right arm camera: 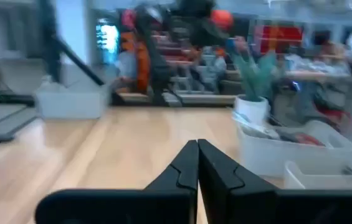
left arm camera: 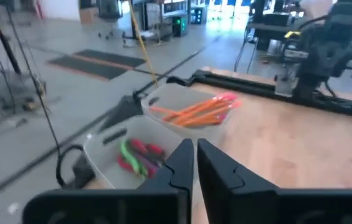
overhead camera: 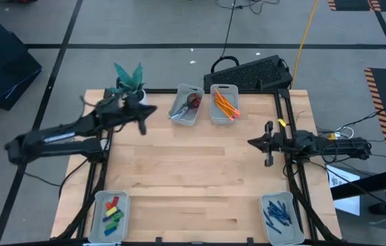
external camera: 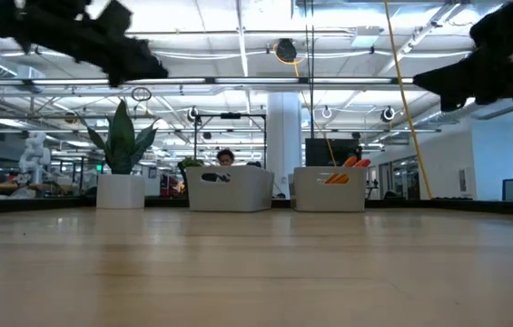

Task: Sort crayons/erasers/pens/pencils in bins
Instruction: Return to Home Position

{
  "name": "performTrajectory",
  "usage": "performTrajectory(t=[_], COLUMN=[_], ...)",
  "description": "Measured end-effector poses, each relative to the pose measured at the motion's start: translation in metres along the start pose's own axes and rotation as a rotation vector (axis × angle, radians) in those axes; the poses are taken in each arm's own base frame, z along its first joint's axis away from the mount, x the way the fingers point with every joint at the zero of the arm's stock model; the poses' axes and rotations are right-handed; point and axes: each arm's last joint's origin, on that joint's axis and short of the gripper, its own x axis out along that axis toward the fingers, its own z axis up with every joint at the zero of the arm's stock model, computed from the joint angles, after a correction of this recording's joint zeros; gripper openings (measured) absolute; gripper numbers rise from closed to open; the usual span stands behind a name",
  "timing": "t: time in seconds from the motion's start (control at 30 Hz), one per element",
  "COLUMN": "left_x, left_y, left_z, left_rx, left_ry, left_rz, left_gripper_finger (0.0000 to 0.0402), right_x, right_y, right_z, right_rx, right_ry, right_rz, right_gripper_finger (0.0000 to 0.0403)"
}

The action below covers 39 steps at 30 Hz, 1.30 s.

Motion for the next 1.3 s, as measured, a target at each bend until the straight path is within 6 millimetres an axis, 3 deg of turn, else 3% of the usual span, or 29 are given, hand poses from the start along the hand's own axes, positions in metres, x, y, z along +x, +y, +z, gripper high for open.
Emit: performTrajectory(t=[0.13,0.23,0.43,0.63,0.83,1.1,1.3], left_x=[-0.035,-0.063,-0.095,-0.078,-0.062,-0.067,-0.079], left_y=[-0.001,-0.002,-0.005,-0.008,-0.021,-0.041,-0.046], left_z=[-0.006,-0.011,-0.017,-0.05,-0.091,-0.102,-0.097], left_rx=[-0.088,-0.03,-0.01,-0.137,-0.114,0.016,0.09], left_ry=[0.024,0.06,0.015,-0.124,-0.093,-0.016,-0.114], left_rz=[0.014,0.014,-0.031,-0.066,-0.098,-0.229,-0.341], left_gripper_finger=[0.0031,0.003,0.0006,0.0003,0.0002,0.0001,0.0001], right_x=[0.001,0.002,0.002,0.002,0.002,0.002,0.002], right_y=[-0.001,-0.001,-0.001,-0.001,-0.001,-0.001,-0.001], right_z=[-0.003,-0.004,-0.005,-0.004,-0.004,-0.004,-0.004], right_rx=[0.105,0.134,0.127,0.125,0.125,0.125,0.125], right_ry=[0.031,0.045,0.052,0.05,0.048,0.048,0.047], right_rz=[-0.033,-0.034,-0.035,-0.036,-0.037,-0.037,-0.037], right_gripper_finger=[0.0,0.0,0.0,0.0,0.0,0.0,0.0])
